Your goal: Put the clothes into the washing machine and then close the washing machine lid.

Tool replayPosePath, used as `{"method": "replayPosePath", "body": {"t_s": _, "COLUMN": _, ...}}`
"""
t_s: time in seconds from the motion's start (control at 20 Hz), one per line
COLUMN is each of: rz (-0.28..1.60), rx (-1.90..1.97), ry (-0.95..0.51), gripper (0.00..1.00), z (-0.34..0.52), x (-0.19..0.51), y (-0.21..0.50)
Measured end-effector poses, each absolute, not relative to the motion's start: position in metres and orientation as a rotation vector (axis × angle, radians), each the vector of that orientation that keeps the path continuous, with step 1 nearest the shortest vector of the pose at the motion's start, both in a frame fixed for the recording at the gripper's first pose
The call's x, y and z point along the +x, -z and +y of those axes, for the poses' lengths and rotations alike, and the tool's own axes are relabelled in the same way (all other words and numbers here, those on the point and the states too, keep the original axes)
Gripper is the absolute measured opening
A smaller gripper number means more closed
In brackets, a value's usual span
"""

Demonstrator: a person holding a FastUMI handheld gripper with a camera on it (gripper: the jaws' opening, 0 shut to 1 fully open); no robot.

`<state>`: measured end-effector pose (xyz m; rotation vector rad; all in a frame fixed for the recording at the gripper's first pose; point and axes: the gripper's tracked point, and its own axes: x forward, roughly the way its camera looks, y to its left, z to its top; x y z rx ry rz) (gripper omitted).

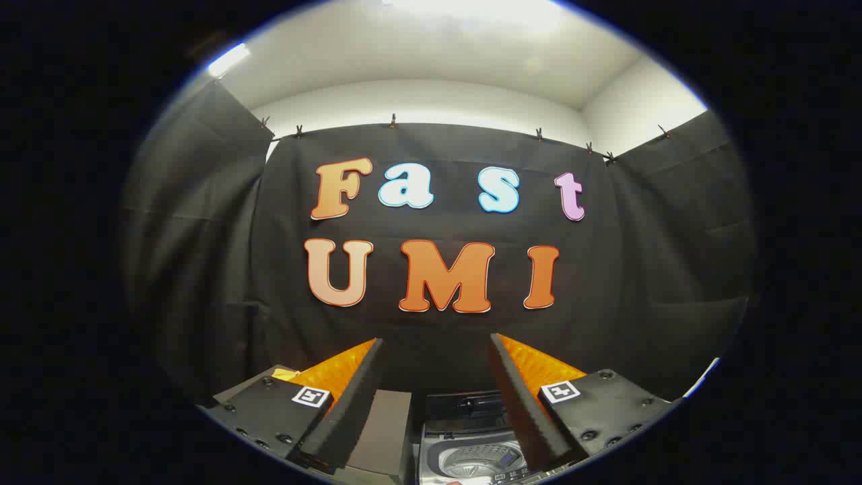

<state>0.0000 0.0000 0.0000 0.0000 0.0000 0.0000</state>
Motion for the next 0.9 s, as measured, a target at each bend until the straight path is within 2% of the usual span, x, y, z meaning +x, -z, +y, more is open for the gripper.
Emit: {"method": "replayPosePath", "body": {"t_s": 0.9, "rz": -0.01, "rx": 0.016, "ry": 0.004, "gripper": 0.98, "z": 0.003, "x": 0.003, "y": -0.009}}
